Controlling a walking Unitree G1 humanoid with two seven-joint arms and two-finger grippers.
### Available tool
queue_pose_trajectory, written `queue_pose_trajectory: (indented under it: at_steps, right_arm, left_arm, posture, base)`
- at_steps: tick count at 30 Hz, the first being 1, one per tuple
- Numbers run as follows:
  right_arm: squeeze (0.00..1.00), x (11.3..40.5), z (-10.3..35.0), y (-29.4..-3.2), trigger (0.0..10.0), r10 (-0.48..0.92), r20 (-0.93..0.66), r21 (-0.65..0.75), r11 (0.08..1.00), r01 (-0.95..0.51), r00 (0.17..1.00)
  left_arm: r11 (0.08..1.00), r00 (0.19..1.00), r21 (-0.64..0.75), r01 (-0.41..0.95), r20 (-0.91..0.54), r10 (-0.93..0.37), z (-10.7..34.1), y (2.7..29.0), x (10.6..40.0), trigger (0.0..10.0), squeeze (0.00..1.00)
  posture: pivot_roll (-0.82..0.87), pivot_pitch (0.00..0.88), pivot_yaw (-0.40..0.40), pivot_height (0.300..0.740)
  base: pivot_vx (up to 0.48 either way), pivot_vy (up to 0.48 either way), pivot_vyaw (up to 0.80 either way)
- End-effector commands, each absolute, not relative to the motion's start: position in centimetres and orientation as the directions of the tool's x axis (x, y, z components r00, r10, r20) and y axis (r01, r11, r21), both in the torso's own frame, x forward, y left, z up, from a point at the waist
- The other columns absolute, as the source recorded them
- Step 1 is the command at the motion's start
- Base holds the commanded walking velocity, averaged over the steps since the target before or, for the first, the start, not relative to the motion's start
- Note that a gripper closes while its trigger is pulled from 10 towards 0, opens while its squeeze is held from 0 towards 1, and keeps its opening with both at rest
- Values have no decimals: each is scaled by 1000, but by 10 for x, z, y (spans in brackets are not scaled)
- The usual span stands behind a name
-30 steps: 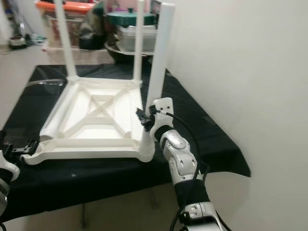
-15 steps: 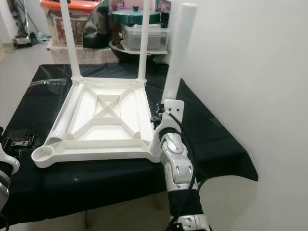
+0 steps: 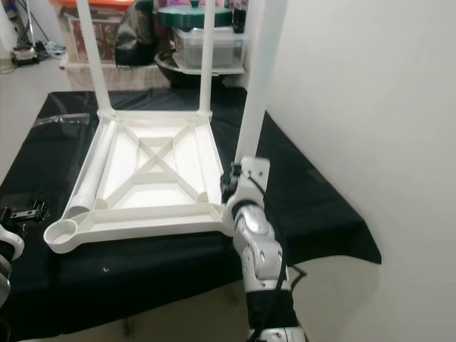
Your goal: Building children table
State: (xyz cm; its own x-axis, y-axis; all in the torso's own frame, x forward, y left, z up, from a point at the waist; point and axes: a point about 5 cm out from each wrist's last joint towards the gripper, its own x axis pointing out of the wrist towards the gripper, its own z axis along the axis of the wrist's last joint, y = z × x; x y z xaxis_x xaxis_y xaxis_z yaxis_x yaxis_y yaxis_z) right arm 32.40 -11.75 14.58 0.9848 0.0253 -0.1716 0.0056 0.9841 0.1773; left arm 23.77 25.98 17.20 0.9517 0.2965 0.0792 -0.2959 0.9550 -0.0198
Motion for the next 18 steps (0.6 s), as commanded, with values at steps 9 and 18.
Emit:
queue_pose_trajectory:
  at_steps: [9, 18]
  right_arm:
    - [1000, 331, 205, -130, 10000, 149, 56, 149, 976, -156, 987]
    - [1000, 347, 222, -152, 10000, 381, 38, -19, 924, -381, 924]
  left_arm:
    - [956, 954, 2, -292, 72, 292, 171, 261, 242, 10000, 0]
    - [965, 962, 1, -261, 81, 260, 171, 256, 247, 10000, 0]
  posture:
    - [32, 0, -32, 740]
    - [17, 0, -27, 740]
  base:
    - [0, 0, 0]
    - [0, 0, 0]
